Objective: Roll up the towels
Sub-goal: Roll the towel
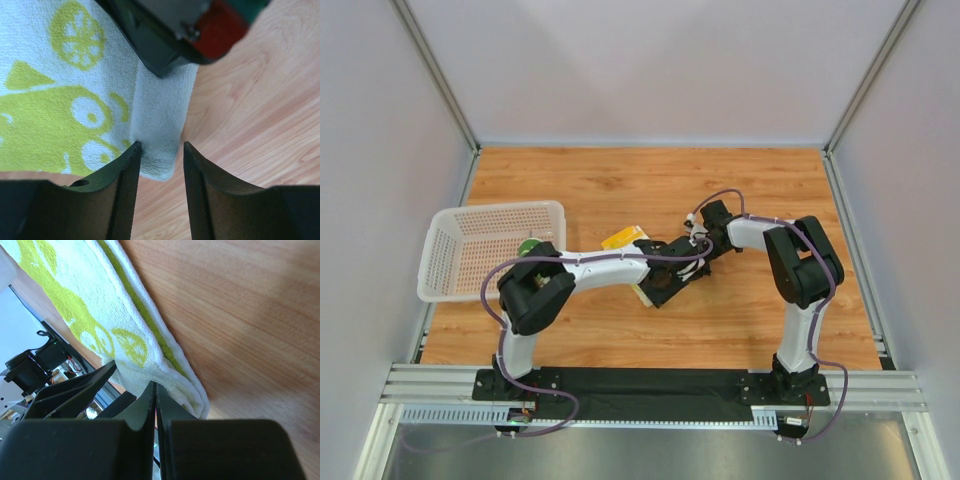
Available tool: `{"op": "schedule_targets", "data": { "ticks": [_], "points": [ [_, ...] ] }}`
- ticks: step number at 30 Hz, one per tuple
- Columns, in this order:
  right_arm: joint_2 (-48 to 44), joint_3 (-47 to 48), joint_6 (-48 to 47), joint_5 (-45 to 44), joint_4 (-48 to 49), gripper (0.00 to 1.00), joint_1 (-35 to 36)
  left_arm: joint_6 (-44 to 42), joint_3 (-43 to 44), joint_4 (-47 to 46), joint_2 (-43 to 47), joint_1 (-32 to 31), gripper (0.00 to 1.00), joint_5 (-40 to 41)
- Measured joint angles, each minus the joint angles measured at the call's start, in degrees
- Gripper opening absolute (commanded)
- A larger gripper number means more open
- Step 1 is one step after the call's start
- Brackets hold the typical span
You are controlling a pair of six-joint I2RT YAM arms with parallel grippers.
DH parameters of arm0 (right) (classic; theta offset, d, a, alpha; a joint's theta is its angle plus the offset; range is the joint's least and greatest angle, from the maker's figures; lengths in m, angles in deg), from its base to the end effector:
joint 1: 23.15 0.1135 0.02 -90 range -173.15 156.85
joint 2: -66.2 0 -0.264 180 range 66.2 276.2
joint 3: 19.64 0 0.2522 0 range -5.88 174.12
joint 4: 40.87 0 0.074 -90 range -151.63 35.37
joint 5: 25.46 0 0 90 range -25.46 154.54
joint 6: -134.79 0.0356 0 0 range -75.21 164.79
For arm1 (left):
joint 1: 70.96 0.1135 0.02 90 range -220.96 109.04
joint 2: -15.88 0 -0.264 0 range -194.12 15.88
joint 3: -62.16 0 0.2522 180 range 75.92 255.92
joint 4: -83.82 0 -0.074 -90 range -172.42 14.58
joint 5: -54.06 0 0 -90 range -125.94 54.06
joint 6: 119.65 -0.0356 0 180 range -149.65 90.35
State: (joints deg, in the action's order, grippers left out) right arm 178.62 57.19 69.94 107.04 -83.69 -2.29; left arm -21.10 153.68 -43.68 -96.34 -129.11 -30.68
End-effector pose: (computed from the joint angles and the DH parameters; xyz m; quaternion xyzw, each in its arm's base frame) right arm 0.3147 0.1457 0.1126 0.0019 -0.9280 -0.3687 0.0543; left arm 0.2072 -0.3273 0.1640 0.4084 0.8999 -0.0423 0.1469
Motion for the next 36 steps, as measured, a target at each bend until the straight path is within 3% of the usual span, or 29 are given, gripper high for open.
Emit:
{"op": "schedule_targets", "data": {
  "ticks": [11, 16, 18, 36],
  "points": [
    [0.0, 0.24, -0.28, -0.2, -0.44, 0.0, 0.0, -1.92, -3.63, -3.96, 2.08, 0.55, 0.31, 0.17],
    [0.46, 1.53, -0.66, -0.7, -1.75, 0.0, -0.02, -2.75, -3.82, -4.13, 2.34, 1.29, 0.16, -1.51],
    [0.94, 2.58, -0.72, -1.09, -2.43, 0.0, -0.09, -2.78, -3.74, -3.96, 2.4, 1.73, 0.16, -2.67],
    [1.46, 13.03, -2.1, -14.43, -11.67, 0.0, -5.49, 1.27, -2.05, 1.01, 0.66, 6.71, 0.11, -27.47]
  ]
}}
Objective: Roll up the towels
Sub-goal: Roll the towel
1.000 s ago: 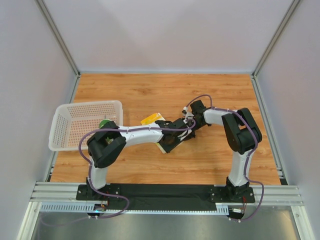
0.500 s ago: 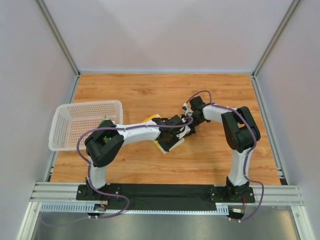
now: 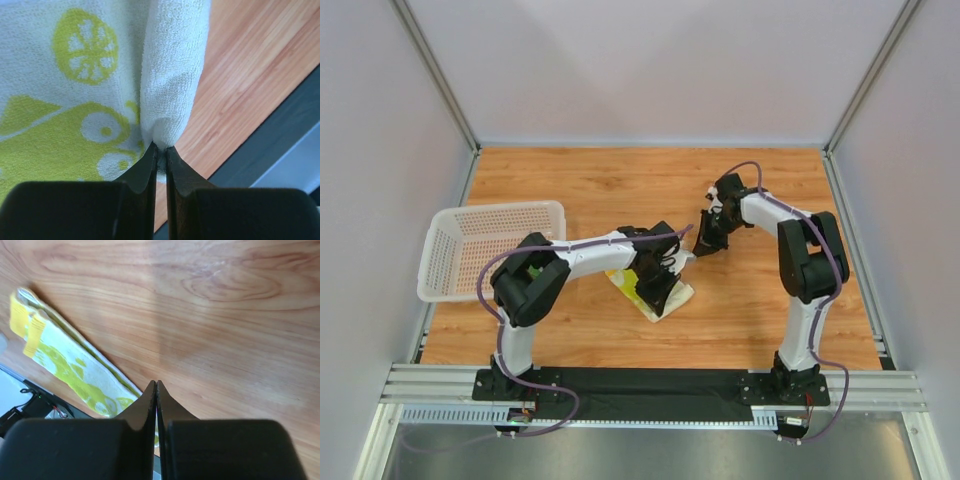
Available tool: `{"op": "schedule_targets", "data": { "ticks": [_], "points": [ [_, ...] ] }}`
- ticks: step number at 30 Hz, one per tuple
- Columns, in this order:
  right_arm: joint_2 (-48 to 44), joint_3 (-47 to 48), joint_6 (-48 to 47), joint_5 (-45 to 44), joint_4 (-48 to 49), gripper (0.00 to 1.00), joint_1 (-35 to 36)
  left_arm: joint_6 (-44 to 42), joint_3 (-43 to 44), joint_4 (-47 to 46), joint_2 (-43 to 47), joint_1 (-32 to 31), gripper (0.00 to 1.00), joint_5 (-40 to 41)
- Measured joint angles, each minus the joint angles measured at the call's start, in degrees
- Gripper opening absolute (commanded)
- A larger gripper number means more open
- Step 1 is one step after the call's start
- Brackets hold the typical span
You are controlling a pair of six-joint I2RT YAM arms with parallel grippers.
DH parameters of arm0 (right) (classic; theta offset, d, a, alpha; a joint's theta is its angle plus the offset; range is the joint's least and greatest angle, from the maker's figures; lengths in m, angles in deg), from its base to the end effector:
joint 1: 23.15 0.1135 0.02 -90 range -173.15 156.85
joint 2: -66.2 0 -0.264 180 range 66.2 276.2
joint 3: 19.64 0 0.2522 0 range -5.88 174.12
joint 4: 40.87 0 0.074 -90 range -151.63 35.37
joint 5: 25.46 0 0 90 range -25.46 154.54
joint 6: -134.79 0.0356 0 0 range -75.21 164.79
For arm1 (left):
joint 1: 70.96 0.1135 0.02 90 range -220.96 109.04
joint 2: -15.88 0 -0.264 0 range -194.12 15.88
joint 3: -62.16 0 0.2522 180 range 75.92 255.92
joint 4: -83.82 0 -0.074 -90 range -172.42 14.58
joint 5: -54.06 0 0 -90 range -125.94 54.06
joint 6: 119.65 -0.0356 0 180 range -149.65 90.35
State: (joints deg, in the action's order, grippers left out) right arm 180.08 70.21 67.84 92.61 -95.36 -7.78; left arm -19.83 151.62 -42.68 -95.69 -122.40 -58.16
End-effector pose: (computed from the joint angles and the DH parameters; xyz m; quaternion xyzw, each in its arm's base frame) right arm 0.3602 0.1164 0.1489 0.0404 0.9647 0.2598 0.0122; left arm 0.2247 -0.3034 0.1605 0.3684 0.9014 -0.2271 0.0083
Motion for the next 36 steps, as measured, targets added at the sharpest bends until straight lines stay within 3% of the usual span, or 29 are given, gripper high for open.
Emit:
{"op": "schedule_targets", "data": {
  "ticks": [5, 8, 12, 15, 23, 36],
  "points": [
    [-2.86, 1.44, -0.04, -1.03, -2.05, 0.01, -1.01, 4.0, 0.0, -1.22, -0.79, 4.2, 0.11, -9.42],
    [-6.16, 0.63, 0.07, -0.22, -2.23, 0.12, -0.94, 6.16, 0.0, -2.14, -1.57, 6.71, 0.11, -14.45],
    [-12.48, -4.9, 0.52, 2.58, -1.29, 0.43, -0.79, 8.22, 1.11, -1.7, -3.76, 8.81, 0.1, -19.28],
    [-15.98, -9.29, 0.94, 4.31, -0.87, 0.57, -0.09, 9.49, 1.86, -1.29, -5.35, 9.57, 0.09, -21.42],
    [-16.52, -15.87, 2.97, 5.46, 0.68, 0.6, 4.52, 12.5, 1.88, -1.53, -6.21, 10.32, 0.08, -24.02],
    [-10.86, -15.76, 5.4, 3.17, 0.85, 0.57, 4.7, 16.06, -0.72, -5.57, -6.21, 10.32, 0.07, -24.3]
  ]
}}
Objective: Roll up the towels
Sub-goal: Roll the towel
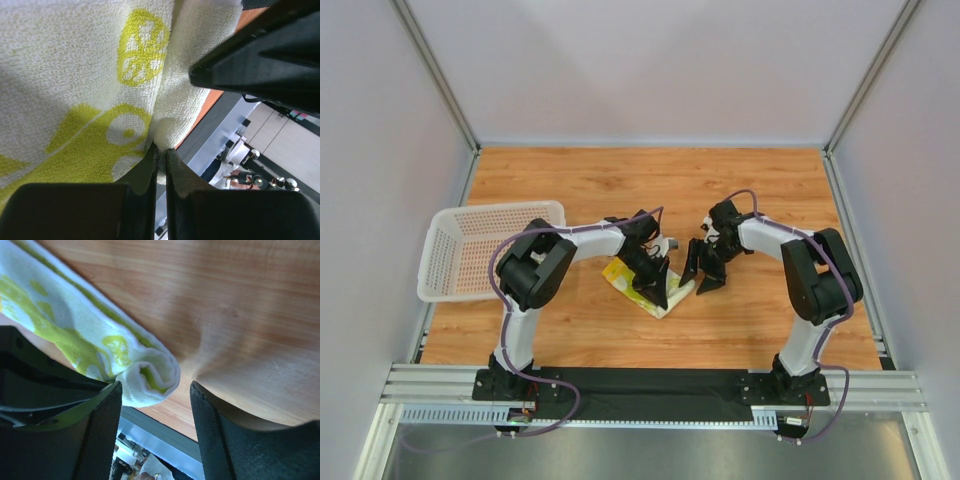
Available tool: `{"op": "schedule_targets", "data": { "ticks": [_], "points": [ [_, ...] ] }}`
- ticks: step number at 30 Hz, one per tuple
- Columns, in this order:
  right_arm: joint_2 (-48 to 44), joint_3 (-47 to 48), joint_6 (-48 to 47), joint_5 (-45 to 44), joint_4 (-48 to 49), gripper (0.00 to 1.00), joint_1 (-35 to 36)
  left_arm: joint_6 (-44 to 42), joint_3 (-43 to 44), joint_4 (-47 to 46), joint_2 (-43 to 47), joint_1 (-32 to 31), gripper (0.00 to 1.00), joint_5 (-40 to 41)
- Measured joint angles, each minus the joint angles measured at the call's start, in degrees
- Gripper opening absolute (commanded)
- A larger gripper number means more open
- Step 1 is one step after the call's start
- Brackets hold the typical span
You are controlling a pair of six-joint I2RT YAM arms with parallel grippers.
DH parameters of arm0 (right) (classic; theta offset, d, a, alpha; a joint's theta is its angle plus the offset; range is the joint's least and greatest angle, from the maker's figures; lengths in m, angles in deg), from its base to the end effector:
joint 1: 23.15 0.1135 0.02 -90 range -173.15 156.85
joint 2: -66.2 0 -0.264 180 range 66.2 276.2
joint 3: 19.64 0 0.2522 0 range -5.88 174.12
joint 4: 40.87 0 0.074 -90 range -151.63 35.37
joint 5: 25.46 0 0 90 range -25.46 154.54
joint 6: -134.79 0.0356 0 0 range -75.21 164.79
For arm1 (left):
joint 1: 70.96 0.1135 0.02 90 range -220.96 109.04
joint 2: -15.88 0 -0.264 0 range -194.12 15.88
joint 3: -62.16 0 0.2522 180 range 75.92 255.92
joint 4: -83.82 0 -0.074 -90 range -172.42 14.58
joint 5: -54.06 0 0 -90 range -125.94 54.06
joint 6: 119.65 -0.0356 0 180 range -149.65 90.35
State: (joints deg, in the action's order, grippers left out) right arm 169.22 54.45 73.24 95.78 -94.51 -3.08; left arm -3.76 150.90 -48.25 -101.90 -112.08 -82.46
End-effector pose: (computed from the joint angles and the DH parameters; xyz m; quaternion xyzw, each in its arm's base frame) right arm 0.2883 0.1250 0.1452 -0.0528 -0.9598 -0.2706 0.0535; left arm 0.2736 -0.2731 0.1287 -0.1654 -0.8988 0.3847 0.1297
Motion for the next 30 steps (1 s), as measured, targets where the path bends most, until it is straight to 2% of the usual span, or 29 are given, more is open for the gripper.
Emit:
{"op": "schedule_targets", "data": {
  "ticks": [9, 10, 11, 14, 21, 22, 30],
  "points": [
    [2.4, 0.92, 1.01, -2.56, -0.66, 0.25, 1.07, 1.18, -1.29, -2.4, 0.0, 0.0, 0.11, -0.15],
    [2.64, 1.2, 1.25, -2.75, -0.83, 0.22, 1.14, 1.2, -1.42, -2.6, 0.0, 0.0, 0.13, -0.09],
    [2.82, 1.49, 1.33, -2.89, -1.01, 0.17, 1.18, 1.2, -1.46, -2.67, 0.0, 0.0, 0.19, 0.02],
    [3.39, 2.27, 1.62, -3.19, -1.73, 0.1, 1.22, 1.11, -1.51, -2.71, 0.07, 0.0, 0.3, 0.87],
    [4.02, 4.37, 1.73, -4.92, -4.11, 0.04, 1.75, -0.76, -1.09, 1.36, 2.67, -0.5, 0.48, 8.2],
    [4.17, 4.79, 1.75, -5.35, -4.42, 0.04, 1.99, -1.2, -0.57, 2.56, 3.13, -0.74, 0.53, 9.97],
    [5.03, 8.15, 1.75, -8.0, -7.67, 0.03, 3.52, -6.08, 5.2, 9.38, 8.28, -5.9, 0.57, 24.9]
  ]
}}
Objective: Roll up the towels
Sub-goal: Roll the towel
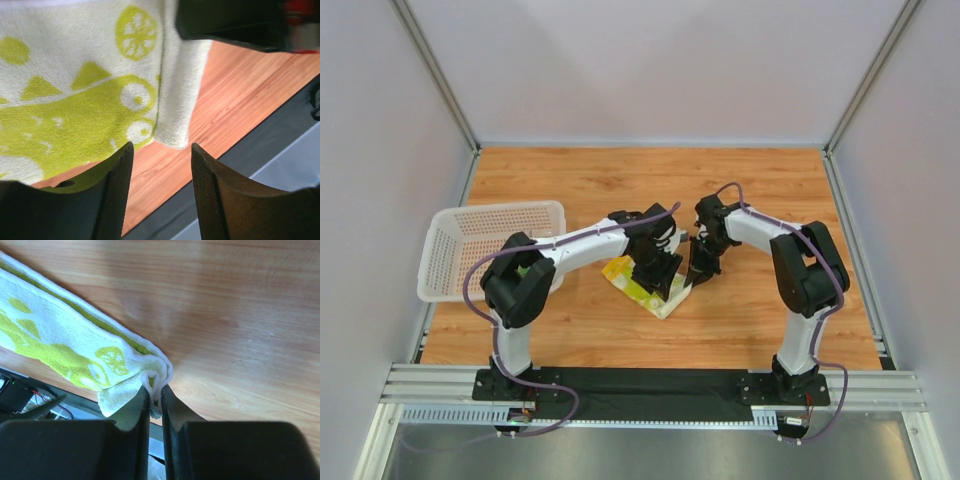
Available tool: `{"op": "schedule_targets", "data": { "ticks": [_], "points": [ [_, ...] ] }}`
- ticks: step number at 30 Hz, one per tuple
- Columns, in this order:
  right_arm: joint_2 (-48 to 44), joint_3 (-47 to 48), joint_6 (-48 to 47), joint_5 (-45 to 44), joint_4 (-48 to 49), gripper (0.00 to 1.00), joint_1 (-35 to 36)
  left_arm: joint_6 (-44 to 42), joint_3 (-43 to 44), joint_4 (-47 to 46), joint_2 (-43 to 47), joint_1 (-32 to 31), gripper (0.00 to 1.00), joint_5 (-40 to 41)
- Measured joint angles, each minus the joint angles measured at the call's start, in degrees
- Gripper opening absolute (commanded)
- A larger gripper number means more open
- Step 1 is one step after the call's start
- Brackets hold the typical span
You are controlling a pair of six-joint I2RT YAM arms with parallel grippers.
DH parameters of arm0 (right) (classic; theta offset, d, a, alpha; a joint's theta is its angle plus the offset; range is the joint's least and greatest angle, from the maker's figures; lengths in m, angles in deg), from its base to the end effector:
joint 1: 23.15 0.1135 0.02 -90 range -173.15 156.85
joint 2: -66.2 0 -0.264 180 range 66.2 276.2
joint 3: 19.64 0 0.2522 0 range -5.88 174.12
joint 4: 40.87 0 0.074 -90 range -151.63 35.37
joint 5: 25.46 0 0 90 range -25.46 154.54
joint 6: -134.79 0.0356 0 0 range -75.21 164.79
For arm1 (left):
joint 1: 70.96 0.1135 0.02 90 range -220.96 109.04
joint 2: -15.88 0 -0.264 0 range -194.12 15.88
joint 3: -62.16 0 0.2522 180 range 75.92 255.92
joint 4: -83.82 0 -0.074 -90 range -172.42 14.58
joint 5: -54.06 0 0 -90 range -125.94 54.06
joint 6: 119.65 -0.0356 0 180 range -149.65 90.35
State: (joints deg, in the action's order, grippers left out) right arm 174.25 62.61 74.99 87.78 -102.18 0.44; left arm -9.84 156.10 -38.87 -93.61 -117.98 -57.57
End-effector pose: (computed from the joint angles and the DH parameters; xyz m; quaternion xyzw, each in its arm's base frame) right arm 0.3007 0.1466 0.1482 -0.0514 -0.9779 -0.1907 0.0691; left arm 0.2512 -0.2889 0.1924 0.2556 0.9374 -0.2355 0.0200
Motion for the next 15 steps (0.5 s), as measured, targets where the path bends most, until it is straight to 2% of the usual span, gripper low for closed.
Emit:
{"op": "schedule_targets", "data": {
  "ticks": [8, 15],
  "points": [
    [1.6, 2.54, 0.0, -0.83, -2.19, 0.02, 1.49, -5.42, 1.75, 0.28, 4.46, -7.72, 0.6, 9.29],
    [1.81, 3.15, 0.0, -0.83, -2.82, 0.02, 1.64, -7.87, -1.49, -1.97, 4.83, -11.69, 0.58, 16.0]
  ]
}}
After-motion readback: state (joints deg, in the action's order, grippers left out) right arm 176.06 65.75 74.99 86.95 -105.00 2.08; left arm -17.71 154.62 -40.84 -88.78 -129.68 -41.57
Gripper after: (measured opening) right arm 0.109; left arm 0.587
